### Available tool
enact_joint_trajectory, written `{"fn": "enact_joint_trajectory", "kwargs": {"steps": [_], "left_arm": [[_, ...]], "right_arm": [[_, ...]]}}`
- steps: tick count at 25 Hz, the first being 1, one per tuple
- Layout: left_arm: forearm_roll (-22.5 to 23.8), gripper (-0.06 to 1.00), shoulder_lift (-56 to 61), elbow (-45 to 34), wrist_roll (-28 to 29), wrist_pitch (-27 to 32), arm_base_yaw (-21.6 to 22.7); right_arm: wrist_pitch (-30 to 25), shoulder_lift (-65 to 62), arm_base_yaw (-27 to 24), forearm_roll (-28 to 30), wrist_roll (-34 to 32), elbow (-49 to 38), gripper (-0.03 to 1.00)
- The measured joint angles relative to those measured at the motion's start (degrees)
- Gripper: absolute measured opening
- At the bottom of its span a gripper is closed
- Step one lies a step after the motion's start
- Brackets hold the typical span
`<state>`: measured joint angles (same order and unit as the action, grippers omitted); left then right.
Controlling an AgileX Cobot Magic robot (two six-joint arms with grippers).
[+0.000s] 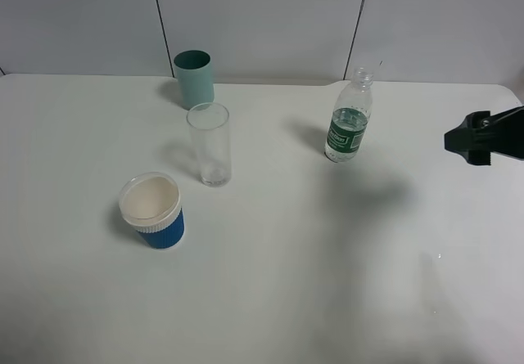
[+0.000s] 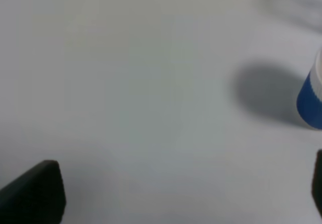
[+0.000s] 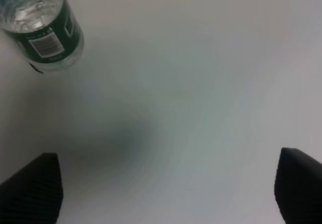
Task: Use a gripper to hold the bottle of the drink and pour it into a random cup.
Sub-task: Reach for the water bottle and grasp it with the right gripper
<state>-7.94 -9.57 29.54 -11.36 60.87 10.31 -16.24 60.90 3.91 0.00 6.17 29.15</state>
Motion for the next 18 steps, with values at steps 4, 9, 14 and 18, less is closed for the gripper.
{"fn": "enact_joint_trajectory", "kwargs": {"steps": [4,9,14,18], "left_arm": [[0.0,0.99,0.0,0.0,0.0,0.0,0.0],[0.0,0.99,0.0,0.0,0.0,0.0,0.0],[0.0,0.99,0.0,0.0,0.0,0.0,0.0],[0.0,0.99,0.0,0.0,0.0,0.0,0.0]], "right_arm": [[3.3,4.2,0.6,2.0,0.1,0.0,0.83],[9.9,9.9,0.6,4.9,0.1,0.0,0.83],[16.6,16.0,0.6,8.8,-3.9,0.1,0.85],[22.1,21.4,0.6,14.1,-9.5,0.1,0.88]]}}
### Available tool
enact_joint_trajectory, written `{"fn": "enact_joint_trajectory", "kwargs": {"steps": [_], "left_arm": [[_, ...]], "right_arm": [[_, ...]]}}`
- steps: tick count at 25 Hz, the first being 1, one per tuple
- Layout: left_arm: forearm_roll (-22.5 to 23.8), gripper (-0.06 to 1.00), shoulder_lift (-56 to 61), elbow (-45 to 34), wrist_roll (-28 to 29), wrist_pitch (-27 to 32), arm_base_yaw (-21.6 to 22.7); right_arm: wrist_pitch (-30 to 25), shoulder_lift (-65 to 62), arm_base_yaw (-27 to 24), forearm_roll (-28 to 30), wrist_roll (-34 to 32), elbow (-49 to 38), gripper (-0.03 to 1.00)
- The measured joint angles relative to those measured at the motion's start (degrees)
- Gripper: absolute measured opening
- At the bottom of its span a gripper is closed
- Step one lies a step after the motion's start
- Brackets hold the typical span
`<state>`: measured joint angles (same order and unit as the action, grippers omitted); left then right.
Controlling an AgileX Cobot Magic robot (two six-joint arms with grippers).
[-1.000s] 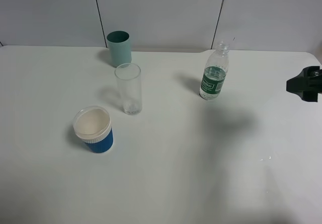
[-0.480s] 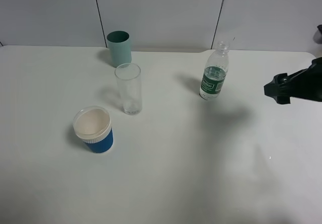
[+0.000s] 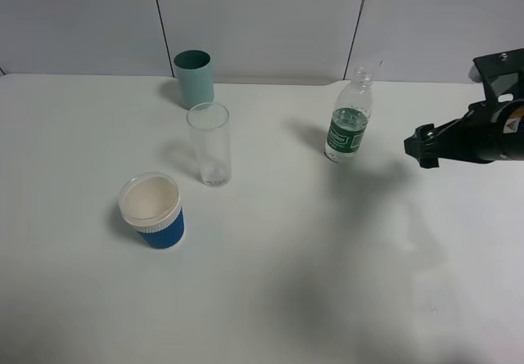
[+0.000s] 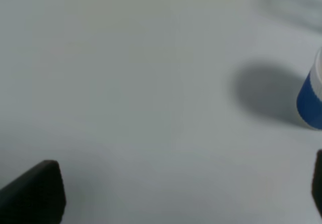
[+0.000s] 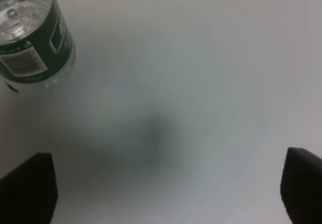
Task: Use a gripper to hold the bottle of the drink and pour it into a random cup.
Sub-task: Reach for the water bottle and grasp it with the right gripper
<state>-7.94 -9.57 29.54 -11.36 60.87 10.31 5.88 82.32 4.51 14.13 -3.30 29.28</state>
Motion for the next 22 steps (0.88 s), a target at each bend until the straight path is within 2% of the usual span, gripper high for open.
{"fn": "enact_joint_trajectory", "kwargs": {"steps": [6,12,17,22], "left_arm": [[0.0,0.99,0.0,0.0,0.0,0.0,0.0],[0.0,0.99,0.0,0.0,0.0,0.0,0.0],[0.0,0.99,0.0,0.0,0.0,0.0,0.0],[0.0,0.99,0.0,0.0,0.0,0.0,0.0]], "right_arm": [[11.4,8.2,0.0,10.9,-7.2,0.1,0.89],[19.7,14.7,0.0,18.1,-8.9,0.2,0.89],[21.2,17.7,0.0,22.9,-8.9,2.8,0.89],[21.4,18.2,0.0,25.1,-8.9,6.6,0.89]]}}
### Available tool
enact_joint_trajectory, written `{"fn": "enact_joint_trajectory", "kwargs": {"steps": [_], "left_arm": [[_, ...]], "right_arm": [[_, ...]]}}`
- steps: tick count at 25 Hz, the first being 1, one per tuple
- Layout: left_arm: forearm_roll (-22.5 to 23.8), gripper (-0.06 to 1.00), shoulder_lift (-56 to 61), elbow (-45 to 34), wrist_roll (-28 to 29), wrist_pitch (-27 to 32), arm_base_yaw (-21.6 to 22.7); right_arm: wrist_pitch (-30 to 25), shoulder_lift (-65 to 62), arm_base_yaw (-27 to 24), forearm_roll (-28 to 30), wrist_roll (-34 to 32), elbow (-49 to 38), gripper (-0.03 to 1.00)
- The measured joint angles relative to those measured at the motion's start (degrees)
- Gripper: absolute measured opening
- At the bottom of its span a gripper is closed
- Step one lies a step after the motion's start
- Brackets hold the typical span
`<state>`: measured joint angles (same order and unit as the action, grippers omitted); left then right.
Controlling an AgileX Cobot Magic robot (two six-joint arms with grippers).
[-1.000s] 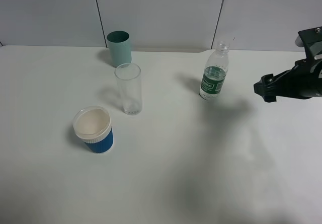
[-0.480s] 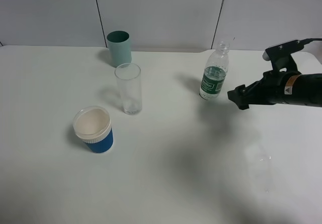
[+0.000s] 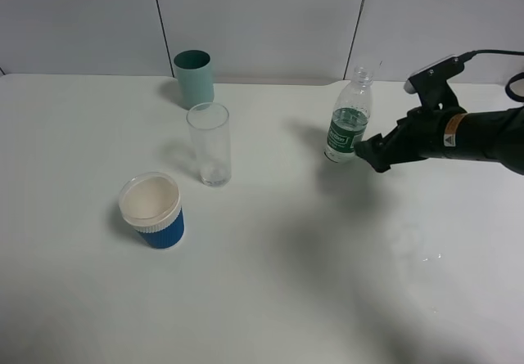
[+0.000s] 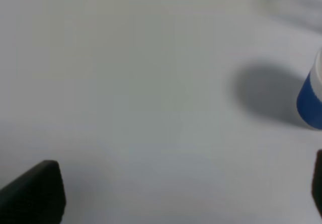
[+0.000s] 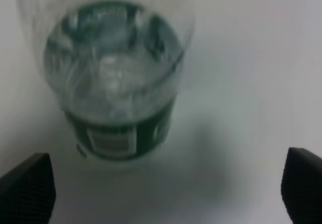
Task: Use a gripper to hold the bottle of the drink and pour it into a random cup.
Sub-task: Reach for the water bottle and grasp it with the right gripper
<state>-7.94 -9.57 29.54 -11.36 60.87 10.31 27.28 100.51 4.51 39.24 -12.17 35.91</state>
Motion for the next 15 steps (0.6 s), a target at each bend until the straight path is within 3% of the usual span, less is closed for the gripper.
{"fn": "enact_joint_trajectory", "kwargs": {"steps": [15], "left_arm": [[0.0,0.99,0.0,0.0,0.0,0.0,0.0]], "right_arm": [[7.1,7.0,0.0,14.8,-3.9,6.9,0.89]]}}
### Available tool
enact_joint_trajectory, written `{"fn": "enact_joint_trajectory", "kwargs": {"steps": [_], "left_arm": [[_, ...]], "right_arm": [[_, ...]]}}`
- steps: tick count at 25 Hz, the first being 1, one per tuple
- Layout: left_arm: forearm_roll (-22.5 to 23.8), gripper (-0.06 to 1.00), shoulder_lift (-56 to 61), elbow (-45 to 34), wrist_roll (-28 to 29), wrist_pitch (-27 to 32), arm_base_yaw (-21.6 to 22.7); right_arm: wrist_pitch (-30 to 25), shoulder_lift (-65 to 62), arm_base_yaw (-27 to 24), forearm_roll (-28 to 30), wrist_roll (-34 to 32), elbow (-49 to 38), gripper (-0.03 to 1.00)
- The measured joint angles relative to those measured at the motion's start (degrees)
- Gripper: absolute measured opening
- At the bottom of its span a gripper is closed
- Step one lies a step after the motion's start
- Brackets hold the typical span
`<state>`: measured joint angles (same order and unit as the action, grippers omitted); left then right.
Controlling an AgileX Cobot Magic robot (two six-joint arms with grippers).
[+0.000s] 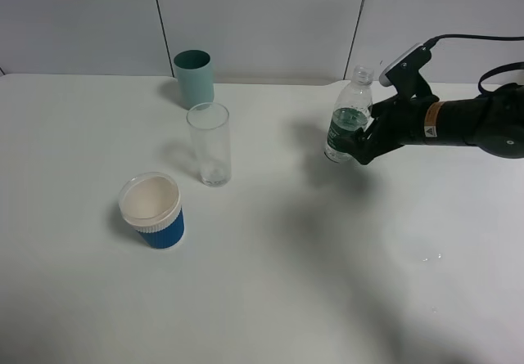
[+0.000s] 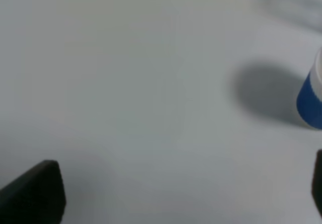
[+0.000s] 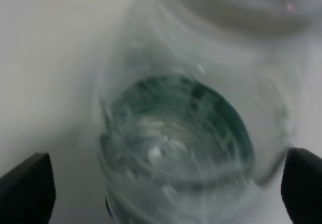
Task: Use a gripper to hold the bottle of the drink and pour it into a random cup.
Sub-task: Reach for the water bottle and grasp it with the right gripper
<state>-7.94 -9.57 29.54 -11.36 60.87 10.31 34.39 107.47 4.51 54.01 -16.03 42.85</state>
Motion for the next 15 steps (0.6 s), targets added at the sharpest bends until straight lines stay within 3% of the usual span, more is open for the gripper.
{"fn": "enact_joint_trajectory", "kwargs": {"steps": [15], "left_arm": [[0.0,0.99,-0.2,0.0,0.0,0.0,0.0]], "right_arm": [[3.0,0.8,-0.3,1.0,6.5,0.3,0.89]]}}
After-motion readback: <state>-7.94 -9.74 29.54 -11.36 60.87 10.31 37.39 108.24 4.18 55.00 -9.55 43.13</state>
